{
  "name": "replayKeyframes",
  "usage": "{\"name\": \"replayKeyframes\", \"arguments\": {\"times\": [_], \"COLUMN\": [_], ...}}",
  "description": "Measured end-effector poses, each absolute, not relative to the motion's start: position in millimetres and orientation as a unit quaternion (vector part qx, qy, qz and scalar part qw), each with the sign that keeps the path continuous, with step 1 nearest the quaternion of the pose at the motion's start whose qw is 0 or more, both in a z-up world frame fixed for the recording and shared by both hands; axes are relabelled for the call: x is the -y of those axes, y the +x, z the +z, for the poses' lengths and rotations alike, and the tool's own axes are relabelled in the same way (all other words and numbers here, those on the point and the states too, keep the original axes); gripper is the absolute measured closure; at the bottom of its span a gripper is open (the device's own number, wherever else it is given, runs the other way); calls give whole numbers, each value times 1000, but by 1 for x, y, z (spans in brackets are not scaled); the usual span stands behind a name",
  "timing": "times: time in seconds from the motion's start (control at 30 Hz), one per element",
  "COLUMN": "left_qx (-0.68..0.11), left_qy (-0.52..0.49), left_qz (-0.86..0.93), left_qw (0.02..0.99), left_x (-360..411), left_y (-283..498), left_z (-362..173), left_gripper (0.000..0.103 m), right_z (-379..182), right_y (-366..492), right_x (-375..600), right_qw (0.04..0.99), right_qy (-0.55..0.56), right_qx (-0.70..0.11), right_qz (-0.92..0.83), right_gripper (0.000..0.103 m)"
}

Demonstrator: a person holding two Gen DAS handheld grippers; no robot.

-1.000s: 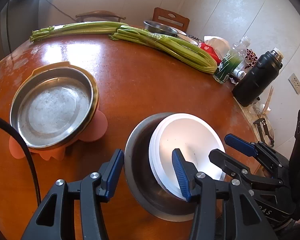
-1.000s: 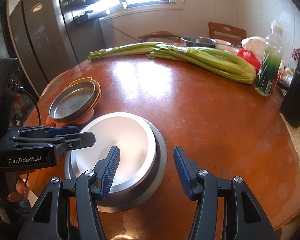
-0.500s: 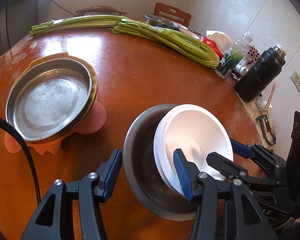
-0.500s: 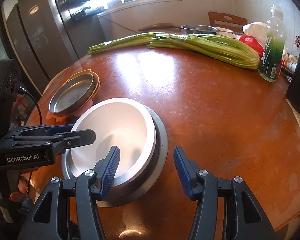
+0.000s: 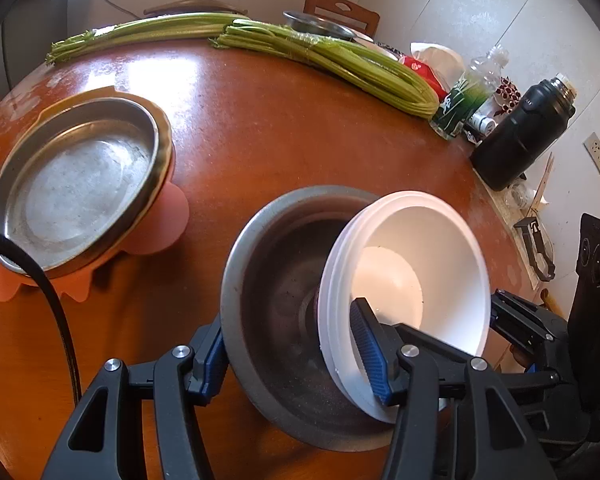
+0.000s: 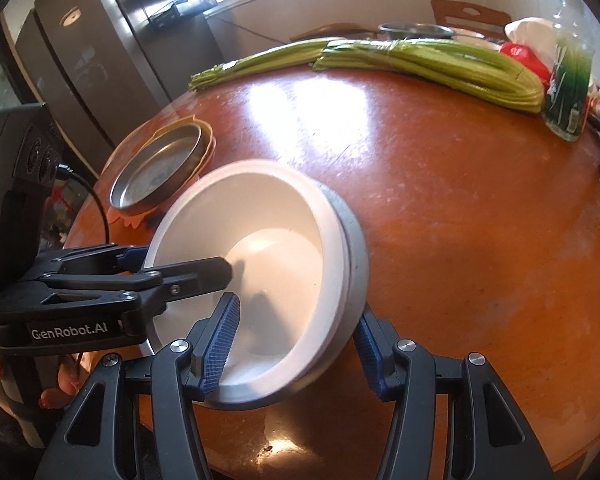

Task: Organize plates and bowls
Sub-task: 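Lift the steel bowl stack with the left tool toward the silver pan stack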

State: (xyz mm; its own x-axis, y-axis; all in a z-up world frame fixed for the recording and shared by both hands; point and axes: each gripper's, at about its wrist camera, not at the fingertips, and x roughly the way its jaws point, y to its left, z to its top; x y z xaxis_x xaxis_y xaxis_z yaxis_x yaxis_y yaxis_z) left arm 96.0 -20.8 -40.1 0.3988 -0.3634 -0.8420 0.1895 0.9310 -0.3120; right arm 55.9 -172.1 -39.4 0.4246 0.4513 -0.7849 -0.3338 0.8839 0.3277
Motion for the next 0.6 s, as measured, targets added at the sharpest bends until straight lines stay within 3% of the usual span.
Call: {"name": "replayKeyframes", "arguments": {"times": [0.6], "left_qx": [-520], "left_qy": [-83], "left_qz": [-167], "left_qw": [833], "left_x": [26], "left_y": [98], "left_z": [-44], "left_gripper": [46], "right_z": [-46], "right_y": [64], "right_x": [171], "right_qw": [837], "right_qy": [69], "right_qx": [-487], "right_qz": [241], "right_gripper": [44]}}
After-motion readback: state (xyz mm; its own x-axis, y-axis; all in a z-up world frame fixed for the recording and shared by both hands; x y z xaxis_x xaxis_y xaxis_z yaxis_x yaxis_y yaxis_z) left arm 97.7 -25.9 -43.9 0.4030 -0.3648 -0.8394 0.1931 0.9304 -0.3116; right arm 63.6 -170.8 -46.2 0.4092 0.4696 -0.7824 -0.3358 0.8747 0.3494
